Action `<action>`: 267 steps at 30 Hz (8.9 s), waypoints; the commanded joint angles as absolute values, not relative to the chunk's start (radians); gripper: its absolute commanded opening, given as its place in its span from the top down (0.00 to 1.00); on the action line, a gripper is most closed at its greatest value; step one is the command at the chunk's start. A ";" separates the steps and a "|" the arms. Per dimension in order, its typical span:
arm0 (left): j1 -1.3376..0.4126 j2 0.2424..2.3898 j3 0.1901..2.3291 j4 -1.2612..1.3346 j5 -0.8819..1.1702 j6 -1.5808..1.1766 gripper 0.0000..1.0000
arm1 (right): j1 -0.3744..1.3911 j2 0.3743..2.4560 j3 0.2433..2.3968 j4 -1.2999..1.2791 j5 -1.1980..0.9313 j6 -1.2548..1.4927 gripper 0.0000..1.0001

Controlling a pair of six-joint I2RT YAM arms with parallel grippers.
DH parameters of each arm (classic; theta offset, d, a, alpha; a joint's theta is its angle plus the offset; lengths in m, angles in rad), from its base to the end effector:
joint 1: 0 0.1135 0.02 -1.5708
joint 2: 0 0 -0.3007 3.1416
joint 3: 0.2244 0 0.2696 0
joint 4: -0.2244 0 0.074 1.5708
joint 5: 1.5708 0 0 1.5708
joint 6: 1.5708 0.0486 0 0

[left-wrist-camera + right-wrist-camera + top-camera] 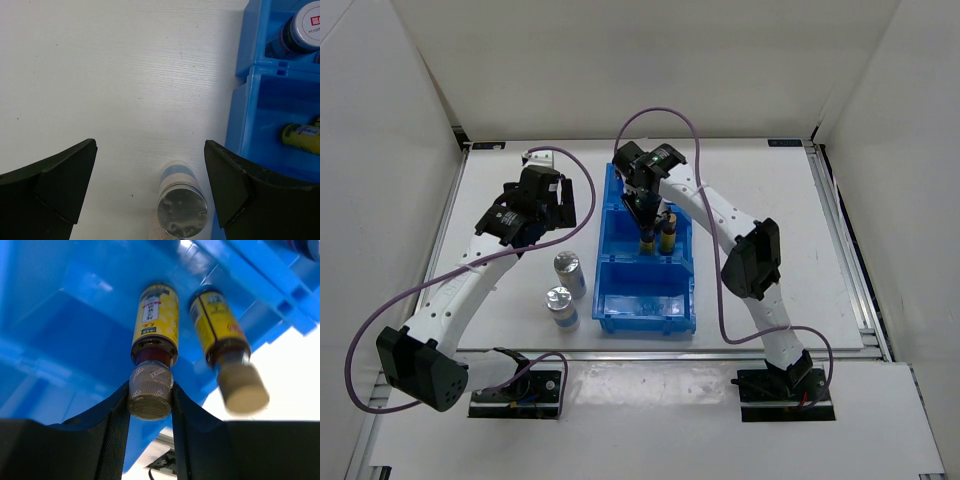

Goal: Organize the condiment bottles

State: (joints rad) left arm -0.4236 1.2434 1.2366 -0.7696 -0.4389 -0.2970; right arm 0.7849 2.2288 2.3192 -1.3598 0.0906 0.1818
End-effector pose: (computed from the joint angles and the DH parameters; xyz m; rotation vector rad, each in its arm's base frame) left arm 0.2553 -0.0925 0.3738 -0.0678 2.2605 0.1370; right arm 0.3544 0.3478 0.3180 -0.8224 2.7098 0.0862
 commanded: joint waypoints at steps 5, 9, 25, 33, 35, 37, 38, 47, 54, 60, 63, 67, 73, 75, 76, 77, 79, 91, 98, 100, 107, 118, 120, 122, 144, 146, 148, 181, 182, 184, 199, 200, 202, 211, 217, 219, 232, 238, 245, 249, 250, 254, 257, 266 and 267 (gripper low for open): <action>-0.423 1.227 1.252 -0.753 -0.472 -0.279 0.00 | 0.769 2.256 2.362 -1.431 0.066 0.160 1.00; -0.423 1.227 1.261 -0.753 -0.472 -0.270 0.00 | 0.769 2.266 2.405 -1.431 0.057 0.169 1.00; -0.443 1.209 1.269 -0.795 -0.430 -0.258 0.00 | 0.769 2.355 2.491 -1.431 0.084 0.196 0.91; -0.443 1.189 1.249 -0.825 -0.358 -0.258 0.00 | 0.769 2.362 2.520 -1.440 0.094 0.206 0.61; -0.443 1.177 1.249 -0.837 -0.339 -0.239 0.00 | 0.769 2.329 2.536 -1.440 0.103 0.206 0.44; -0.443 1.167 1.239 -0.848 -0.324 -0.239 0.00 | 0.769 2.309 2.556 -1.440 0.113 0.206 0.34; -0.443 1.152 1.239 -0.848 -0.301 -0.239 0.00 | 0.769 2.286 2.569 -1.440 0.114 0.215 0.30; -0.475 1.104 1.178 -0.969 -0.203 -0.219 0.00 | 0.769 2.057 2.507 -1.287 0.069 0.253 0.00; -0.476 1.147 1.126 -0.980 -0.075 -0.228 0.00 | 0.769 1.990 2.438 -1.233 0.078 0.253 0.00; -0.476 1.158 1.057 -0.951 -0.118 -0.256 0.00 | 0.769 1.990 2.437 -1.233 0.048 0.253 0.00; -0.476 1.180 1.029 -0.913 -0.092 -0.256 0.00 | 0.769 1.990 2.416 -1.233 0.038 0.253 0.00; -0.494 1.189 1.005 -0.891 -0.116 -0.256 0.00 | 0.769 1.990 2.425 -1.233 0.005 0.253 0.00; -0.494 1.210 0.996 -0.865 -0.160 -0.244 0.05 | 0.769 1.990 2.425 -1.233 -0.006 0.253 0.00; -0.494 1.221 1.005 -0.853 -0.147 -0.244 0.16 | 0.769 1.990 2.425 -1.243 -0.020 0.253 0.00; -0.494 1.221 1.017 -0.853 -0.147 -0.244 0.21 | 0.769 1.990 2.425 -1.243 -0.020 0.253 0.00; -0.494 1.221 1.017 -0.844 -0.156 -0.244 0.26 | 0.769 1.980 2.415 -1.243 -0.029 0.253 0.00; -0.494 1.230 1.043 -0.844 -0.184 -0.235 0.41 | 0.769 1.980 2.414 -1.243 -0.029 0.253 0.00; -0.573 1.270 1.481 -0.926 -0.456 -0.121 0.89 | 0.769 1.962 2.349 -1.243 -0.029 0.275 0.00; -0.693 1.181 1.534 -0.940 -0.217 -0.057 0.89 | 0.769 1.911 2.287 -1.252 0.075 0.337 0.00; -0.730 1.140 1.497 -0.940 -0.135 -0.057 0.89 | 0.769 1.901 2.252 -1.252 0.118 0.359 0.00; -0.772 1.132 1.397 -0.930 -0.003 -0.132 0.89 | 0.759 1.844 2.203 -1.272 0.209 0.419 0.00; -0.772 1.292 1.313 -0.884 0.046 -0.193 0.89 | 0.730 1.732 2.181 -1.330 0.413 0.437 0.00; -0.772 1.325 1.313 -0.873 0.011 -0.216 0.89 | 0.730 1.713 2.181 -1.341 0.455 0.446 0.00; -0.772 1.341 1.304 -0.864 0.011 -0.227 0.89 | 0.721 1.677 2.191 -1.358 0.494 0.474 0.00; -0.999 1.638 1.505 -0.759 0.011 -0.137 0.89 | 0.604 1.569 2.103 -1.331 0.482 0.345 0.00; -1.031 1.653 1.525 -0.759 0.011 -0.126 0.89 | 0.594 1.569 2.092 -1.331 0.473 0.334 0.00; -1.045 1.666 1.539 -0.759 0.011 -0.115 0.89 | 0.585 1.560 2.080 -1.331 0.472 0.334 0.00; -0.830 1.128 1.275 -1.103 -0.365 -0.648 0.00 | 0.525 1.542 2.003 -1.281 0.333 0.345 0.00; -0.830 1.097 1.255 -1.135 -0.380 -0.694 0.00 | 0.525 1.542 2.003 -1.281 0.333 0.345 0.00; -0.821 1.075 1.209 -1.209 -0.380 -0.789 0.00 | 0.525 1.542 1.993 -1.281 0.321 0.345 0.00; -0.635 1.043 0.976 -1.240 -0.319 -0.933 0.00 | 0.525 1.532 1.963 -1.281 0.284 0.364 0.00; -0.635 1.043 0.976 -1.239 -0.310 -0.933 0.00 | 0.525 1.532 1.954 -1.281 0.284 0.364 0.00; -0.626 1.066 0.965 -1.229 -0.310 -0.933 0.03 | 0.525 1.532 1.954 -1.281 0.284 0.364 0.00; -0.626 1.127 1.009 -1.210 -0.299 -0.879 0.76 | 0.515 1.543 1.954 -1.281 0.264 0.364 0.00; -0.644 1.170 1.283 -1.210 -0.376 -0.812 0.89 | 0.482 1.523 1.934 -1.281 0.255 0.364 0.00; -0.684 1.233 1.426 -1.210 -0.440 -0.761 0.89 | 0.469 1.523 1.924 -1.281 0.233 0.374 0.00; -0.952 1.391 1.712 -1.210 -0.541 -0.575 0.89 | 0.399 1.505 1.884 -1.281 0.193 0.402 0.00; -0.997 1.430 1.661 -1.210 -0.493 -0.595 0.89 | 0.377 1.505 1.875 -1.281 0.172 0.402 0.00; -0.997 1.430 1.528 -1.140 -0.404 -0.595 0.89 | 0.350 1.505 1.856 -1.281 0.152 0.411 0.00; -0.997 1.420 1.408 -1.060 -0.354 -0.595 0.89 | 0.327 1.505 1.847 -1.281 0.133 0.431 0.00; -0.997 1.420 1.369 -1.040 -0.354 -0.595 0.89 | 0.327 1.505 1.838 -1.292 0.133 0.442 0.00; -0.997 1.450 1.322 -0.939 -0.312 -0.558 0.89 | 0.318 1.494 1.824 -1.302 0.163 0.465 0.00; -0.997 1.500 1.345 -0.939 -0.293 -0.540 0.89 | 0.288 1.494 1.815 -1.312 0.115 0.465 0.00; -0.988 1.509 1.368 -0.939 -0.304 -0.531 0.84 | 0.279 1.485 1.815 -1.312 0.103 0.456 0.00; -0.988 1.520 1.368 -0.939 -0.304 -0.531 0.82 | 0.279 1.485 1.815 -1.312 0.103 0.456 0.00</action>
